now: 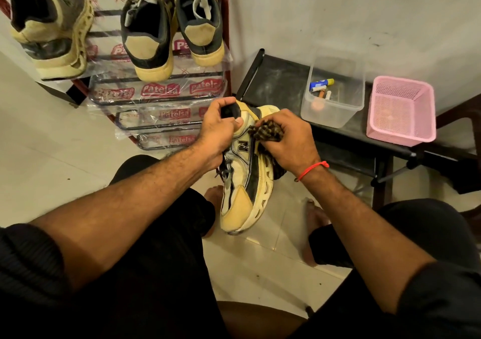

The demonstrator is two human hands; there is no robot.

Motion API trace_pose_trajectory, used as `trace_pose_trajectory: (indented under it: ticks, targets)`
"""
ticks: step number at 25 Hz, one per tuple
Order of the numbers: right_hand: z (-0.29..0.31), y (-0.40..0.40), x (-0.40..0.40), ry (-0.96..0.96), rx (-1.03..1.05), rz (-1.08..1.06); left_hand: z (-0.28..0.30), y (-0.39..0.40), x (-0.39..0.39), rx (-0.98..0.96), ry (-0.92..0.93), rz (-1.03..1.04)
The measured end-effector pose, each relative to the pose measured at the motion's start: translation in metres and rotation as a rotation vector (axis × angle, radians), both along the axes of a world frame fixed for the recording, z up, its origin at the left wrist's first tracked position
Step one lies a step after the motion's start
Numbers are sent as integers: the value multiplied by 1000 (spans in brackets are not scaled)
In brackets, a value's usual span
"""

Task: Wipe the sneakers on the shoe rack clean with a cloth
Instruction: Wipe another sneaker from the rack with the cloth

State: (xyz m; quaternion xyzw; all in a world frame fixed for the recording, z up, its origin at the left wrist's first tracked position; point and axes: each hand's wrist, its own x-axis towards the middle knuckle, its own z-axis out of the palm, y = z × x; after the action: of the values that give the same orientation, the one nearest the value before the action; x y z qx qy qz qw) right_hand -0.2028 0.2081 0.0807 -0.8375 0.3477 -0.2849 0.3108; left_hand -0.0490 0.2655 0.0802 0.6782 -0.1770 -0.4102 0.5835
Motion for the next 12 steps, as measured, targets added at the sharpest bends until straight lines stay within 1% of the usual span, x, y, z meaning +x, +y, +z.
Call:
trace_pose_trajectory:
  ticks: [2,4,7,10,12]
  targets:
    - [-5,-5,-3,0,102,-60,-2,0,1,4,25,-11]
    - [-9,-4,-7,31,183,-78,-4,0,2,5,25,-42]
    - [-8,-2,-12,134,254,-24,-3,1,0,12,-40,-78]
    - [-3,2,-10,203,285,30,-3,-1,5,4,-53,19]
    - [-2,4,-7,259,258,35,-1,-1,6,33,9,100]
